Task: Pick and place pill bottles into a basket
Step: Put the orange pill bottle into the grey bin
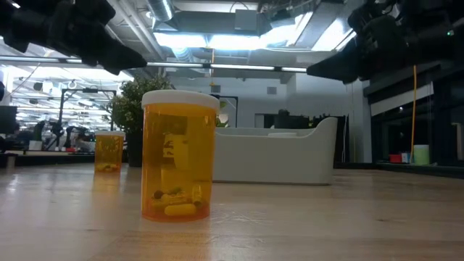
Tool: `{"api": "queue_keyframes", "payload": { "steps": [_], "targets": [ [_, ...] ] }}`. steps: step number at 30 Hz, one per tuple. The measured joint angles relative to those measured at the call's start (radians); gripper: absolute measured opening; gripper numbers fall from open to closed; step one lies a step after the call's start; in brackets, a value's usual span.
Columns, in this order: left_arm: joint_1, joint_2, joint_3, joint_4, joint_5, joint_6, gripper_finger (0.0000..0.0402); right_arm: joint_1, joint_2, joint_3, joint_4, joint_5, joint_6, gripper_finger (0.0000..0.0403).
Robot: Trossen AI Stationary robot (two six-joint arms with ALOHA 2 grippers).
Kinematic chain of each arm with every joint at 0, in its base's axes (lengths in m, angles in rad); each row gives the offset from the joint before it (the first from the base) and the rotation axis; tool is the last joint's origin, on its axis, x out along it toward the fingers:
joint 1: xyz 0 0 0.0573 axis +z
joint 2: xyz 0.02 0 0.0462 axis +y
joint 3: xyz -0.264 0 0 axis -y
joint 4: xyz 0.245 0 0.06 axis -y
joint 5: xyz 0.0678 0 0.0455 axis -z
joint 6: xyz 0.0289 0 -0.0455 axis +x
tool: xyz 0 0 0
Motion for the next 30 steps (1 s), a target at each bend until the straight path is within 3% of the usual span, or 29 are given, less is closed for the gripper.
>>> {"api": "queue_keyframes", "payload": {
  "steps": [7,13,16,24,30],
  "targets": [
    [0.0,0.0,0.0,0.006,0.003,0.006,0.0221,-0.009,0.0,0.001,0.005,0.0,-0.01,0.0012],
    [0.0,0.0,0.0,0.006,0.049,0.019,0.0269,-0.043,0.0,0.001,0.004,0.001,0.005,0.0003],
    [0.0,0.0,0.0,0.006,0.069,0.01,0.0281,-0.064,0.0,0.001,0.004,0.001,0.014,0.0006],
    [-0.033,0.001,0.001,-0.052,-0.01,-0.049,0.0283,-0.101,0.0,0.002,0.004,0.001,0.031,0.0017],
    [-0.134,0.001,0.08,-0.269,-0.149,-0.154,0.0283,-0.128,0.0,0.002,-0.004,0.001,-0.002,0.0018]
  ]
}}
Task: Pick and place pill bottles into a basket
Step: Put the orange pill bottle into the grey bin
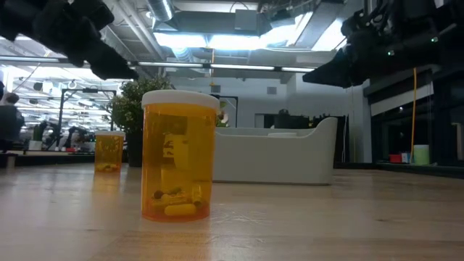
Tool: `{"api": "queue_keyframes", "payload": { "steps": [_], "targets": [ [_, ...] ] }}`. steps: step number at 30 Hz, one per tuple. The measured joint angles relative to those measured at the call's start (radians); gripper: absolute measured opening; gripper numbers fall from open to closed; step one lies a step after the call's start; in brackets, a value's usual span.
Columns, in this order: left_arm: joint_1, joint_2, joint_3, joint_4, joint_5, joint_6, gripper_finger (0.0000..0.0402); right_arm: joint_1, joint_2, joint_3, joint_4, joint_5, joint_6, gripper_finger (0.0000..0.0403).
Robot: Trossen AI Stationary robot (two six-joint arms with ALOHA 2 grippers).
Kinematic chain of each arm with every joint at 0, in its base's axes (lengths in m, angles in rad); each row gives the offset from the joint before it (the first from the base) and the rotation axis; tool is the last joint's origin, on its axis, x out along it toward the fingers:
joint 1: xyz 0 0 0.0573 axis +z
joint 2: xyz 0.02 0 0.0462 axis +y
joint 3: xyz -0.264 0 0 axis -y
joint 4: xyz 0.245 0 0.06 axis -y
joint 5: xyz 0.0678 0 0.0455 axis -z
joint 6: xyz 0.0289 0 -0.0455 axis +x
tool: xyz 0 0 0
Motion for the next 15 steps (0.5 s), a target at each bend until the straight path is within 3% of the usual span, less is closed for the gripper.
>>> {"api": "queue_keyframes", "payload": {
  "steps": [12,15],
  "targets": [
    [-0.16,0.071,0.027,-0.168,-0.246,-0.204,0.0283,-0.027,0.0,-0.006,-0.028,-0.001,-0.018,0.0018],
    [-0.172,0.1,0.027,-0.185,-0.265,-0.304,0.0283,-0.027,0.0,-0.006,-0.053,-0.003,-0.018,0.0018]
  ]
}}
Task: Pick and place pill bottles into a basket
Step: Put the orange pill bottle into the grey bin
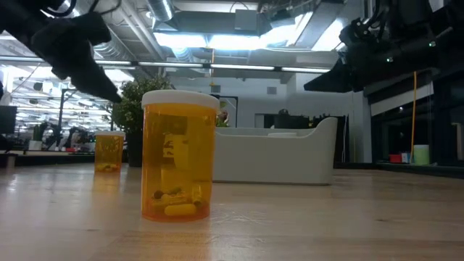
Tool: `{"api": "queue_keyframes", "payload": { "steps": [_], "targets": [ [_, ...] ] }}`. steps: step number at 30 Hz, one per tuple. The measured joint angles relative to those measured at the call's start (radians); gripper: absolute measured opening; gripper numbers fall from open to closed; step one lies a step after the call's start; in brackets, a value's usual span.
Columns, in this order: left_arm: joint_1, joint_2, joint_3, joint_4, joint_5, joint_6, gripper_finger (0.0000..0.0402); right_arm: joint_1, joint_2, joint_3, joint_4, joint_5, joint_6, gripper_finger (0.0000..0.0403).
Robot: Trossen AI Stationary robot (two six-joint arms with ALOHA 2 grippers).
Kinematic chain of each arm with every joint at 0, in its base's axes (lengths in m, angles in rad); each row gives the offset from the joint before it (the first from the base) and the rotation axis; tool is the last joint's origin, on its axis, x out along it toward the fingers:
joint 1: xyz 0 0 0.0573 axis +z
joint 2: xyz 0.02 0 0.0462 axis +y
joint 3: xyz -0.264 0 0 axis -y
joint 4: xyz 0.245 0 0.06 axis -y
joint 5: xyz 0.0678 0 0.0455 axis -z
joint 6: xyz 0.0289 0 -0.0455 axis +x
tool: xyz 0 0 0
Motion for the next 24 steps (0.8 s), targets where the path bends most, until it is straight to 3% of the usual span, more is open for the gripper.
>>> {"api": "queue_keyframes", "payload": {
  "steps": [8,14,24],
  "targets": [
    [-0.033,0.078,0.0,-0.04,0.001,-0.025,0.0283,0.001,0.0,0.0,-0.027,-0.002,0.005,0.0018],
    [-0.068,0.155,0.0,-0.105,-0.006,-0.063,0.0283,0.001,0.0,0.0,-0.052,-0.076,0.023,0.0011],
    [-0.074,0.238,0.0,-0.105,-0.071,-0.076,0.0283,0.001,0.0,-0.001,-0.058,-0.076,0.034,0.0012]
  ]
}}
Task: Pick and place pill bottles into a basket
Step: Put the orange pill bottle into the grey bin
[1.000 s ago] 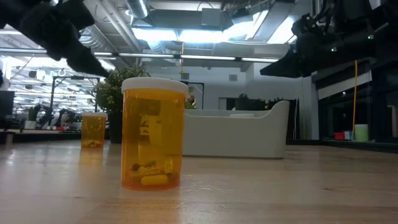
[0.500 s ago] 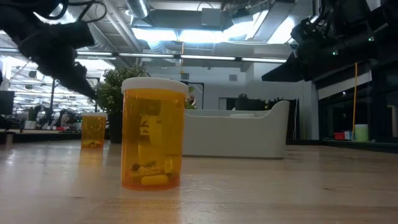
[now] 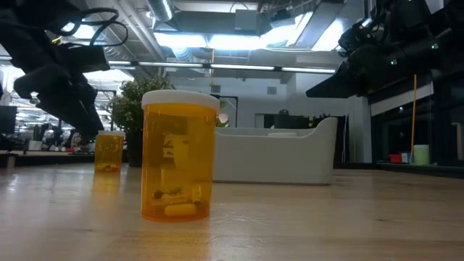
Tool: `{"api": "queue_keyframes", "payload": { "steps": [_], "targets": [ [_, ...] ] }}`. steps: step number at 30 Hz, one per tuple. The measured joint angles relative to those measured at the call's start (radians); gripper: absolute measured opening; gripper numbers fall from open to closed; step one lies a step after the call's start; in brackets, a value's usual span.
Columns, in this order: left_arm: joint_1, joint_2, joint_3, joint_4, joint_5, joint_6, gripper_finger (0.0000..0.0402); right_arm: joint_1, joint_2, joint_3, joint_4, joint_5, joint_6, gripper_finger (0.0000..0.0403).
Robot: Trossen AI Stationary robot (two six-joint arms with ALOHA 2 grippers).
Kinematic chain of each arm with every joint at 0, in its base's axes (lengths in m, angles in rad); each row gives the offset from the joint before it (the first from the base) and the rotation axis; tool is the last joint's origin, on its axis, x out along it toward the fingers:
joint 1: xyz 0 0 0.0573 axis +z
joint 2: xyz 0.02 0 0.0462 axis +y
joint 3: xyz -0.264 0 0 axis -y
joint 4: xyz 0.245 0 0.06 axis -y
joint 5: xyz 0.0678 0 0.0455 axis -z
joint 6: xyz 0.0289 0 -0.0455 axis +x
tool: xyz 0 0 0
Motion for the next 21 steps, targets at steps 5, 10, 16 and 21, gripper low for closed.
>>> {"api": "queue_keyframes", "payload": {
  "steps": [5,10,16,21],
  "targets": [
    [0.0,0.03,0.0,0.0,0.015,-0.038,0.0283,0.0,0.0,0.0,0.0,0.0,0.0,0.0015],
    [0.0,0.061,0.0,0.0,0.008,-0.048,0.0283,0.0,0.0,0.0,0.0,0.0,0.0,0.0005],
    [0.0,0.086,0.0,0.003,0.007,-0.072,0.0283,0.0,0.0,0.0,0.0,0.0,0.0,0.0008],
    [0.001,0.097,0.0,0.011,-0.016,-0.071,0.0283,0.0,0.0,0.0,-0.001,0.0,0.001,0.0016]
  ]
}}
